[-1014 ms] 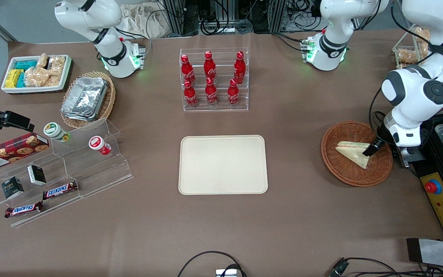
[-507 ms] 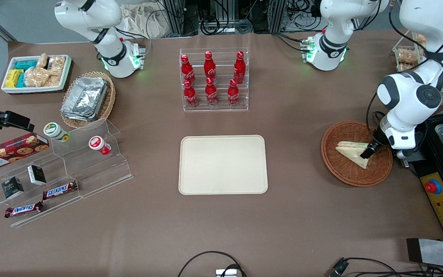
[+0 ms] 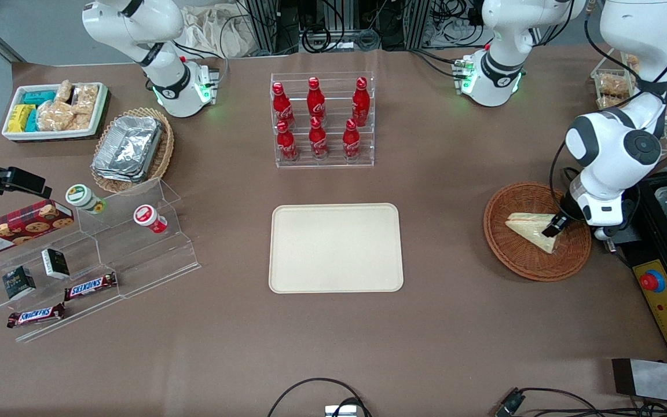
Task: Place sandwich from basket to tray
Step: 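Close the left gripper on the sandwich's wrapped edge, then lift the sandwich out of the basket with the left gripper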
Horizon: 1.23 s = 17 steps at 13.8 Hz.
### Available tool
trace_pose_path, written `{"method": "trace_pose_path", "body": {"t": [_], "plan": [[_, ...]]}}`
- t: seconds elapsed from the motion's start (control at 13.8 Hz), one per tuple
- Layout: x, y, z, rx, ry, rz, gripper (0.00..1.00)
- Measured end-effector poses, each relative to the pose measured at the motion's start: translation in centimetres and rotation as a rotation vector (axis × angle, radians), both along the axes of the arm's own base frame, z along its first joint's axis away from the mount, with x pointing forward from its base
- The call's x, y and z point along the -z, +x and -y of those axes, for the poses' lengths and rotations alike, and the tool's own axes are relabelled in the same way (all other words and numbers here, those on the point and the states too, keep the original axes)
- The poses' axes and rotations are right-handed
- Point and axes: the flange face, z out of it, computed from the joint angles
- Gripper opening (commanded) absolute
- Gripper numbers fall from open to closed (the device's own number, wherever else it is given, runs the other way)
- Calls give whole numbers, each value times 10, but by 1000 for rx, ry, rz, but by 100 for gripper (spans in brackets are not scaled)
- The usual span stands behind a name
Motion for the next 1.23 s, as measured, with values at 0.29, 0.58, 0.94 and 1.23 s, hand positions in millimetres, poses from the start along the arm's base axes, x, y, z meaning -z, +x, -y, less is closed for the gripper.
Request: {"method": "trace_pose_path", "body": {"t": [0.29, 0.58, 0.94, 1.23], "plan": [[-1, 1, 3, -7, -2, 3, 13], [-12, 4, 4, -5, 0, 22, 13], [-66, 4, 7, 67, 1, 12, 13], [-129, 10, 16, 203, -4, -48, 14]]}}
